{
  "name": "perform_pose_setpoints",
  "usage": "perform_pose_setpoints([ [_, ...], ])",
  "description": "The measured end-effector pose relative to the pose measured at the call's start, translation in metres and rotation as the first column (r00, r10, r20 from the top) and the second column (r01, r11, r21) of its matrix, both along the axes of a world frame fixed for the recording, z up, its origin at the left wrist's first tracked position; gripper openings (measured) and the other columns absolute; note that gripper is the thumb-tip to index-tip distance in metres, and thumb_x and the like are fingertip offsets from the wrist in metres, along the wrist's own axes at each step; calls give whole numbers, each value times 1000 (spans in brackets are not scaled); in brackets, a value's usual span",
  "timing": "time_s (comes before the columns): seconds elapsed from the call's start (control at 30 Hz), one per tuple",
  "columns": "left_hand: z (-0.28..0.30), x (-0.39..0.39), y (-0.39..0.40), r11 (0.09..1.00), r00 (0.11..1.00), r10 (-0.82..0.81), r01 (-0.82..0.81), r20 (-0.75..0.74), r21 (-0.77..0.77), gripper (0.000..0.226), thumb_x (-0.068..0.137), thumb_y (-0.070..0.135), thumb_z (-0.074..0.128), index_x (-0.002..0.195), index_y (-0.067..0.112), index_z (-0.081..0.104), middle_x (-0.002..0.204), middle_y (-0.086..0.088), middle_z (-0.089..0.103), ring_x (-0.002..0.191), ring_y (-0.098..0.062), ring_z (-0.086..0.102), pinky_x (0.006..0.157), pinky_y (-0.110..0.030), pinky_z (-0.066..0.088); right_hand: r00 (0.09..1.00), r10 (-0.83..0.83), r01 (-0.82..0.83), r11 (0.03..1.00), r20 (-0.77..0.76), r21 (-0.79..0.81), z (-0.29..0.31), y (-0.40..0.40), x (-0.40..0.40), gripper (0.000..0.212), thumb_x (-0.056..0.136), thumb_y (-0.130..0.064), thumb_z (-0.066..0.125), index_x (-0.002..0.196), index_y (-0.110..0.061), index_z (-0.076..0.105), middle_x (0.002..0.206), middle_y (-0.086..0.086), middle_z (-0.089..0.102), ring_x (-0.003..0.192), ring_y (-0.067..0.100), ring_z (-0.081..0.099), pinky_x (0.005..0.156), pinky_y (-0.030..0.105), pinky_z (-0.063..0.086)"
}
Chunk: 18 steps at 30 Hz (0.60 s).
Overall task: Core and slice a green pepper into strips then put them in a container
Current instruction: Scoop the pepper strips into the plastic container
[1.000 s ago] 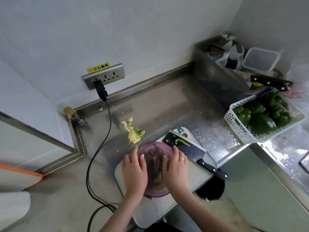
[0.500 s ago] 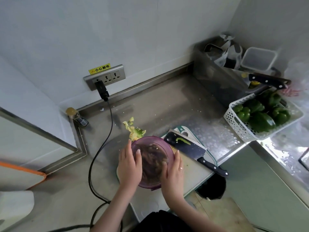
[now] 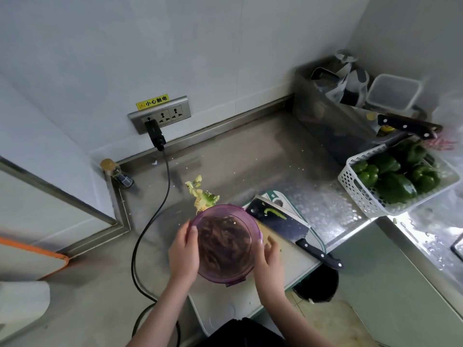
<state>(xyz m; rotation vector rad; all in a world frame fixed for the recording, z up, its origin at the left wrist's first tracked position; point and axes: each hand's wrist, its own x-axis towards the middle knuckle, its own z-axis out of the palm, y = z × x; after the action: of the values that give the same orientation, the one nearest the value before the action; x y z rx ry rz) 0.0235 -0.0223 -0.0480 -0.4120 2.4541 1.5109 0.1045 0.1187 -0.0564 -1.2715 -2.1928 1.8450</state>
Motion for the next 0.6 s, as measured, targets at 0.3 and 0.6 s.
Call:
perform_pose_setpoints([
  [0.3,33,-4,9,881,975,-181,103,128,462,51,71,44,72,119,45,54,119,15,63,115,-12,58,99,-42,46,990,-29,28,1000,-139,-10,25,35,-25,10,96,-31,52,99,-28,62,87,-4,70,82,16,65,77,38,53],
  [0.6,49,-106,89,835,956,-245,124,161,536,83,72,-10,72,138,28,38,127,3,55,114,-18,54,96,-42,49,991,36,-18,991,-133,130,52,119,-147,49,98,-29,46,144,-15,33,133,6,53,117,24,54,101,42,45],
])
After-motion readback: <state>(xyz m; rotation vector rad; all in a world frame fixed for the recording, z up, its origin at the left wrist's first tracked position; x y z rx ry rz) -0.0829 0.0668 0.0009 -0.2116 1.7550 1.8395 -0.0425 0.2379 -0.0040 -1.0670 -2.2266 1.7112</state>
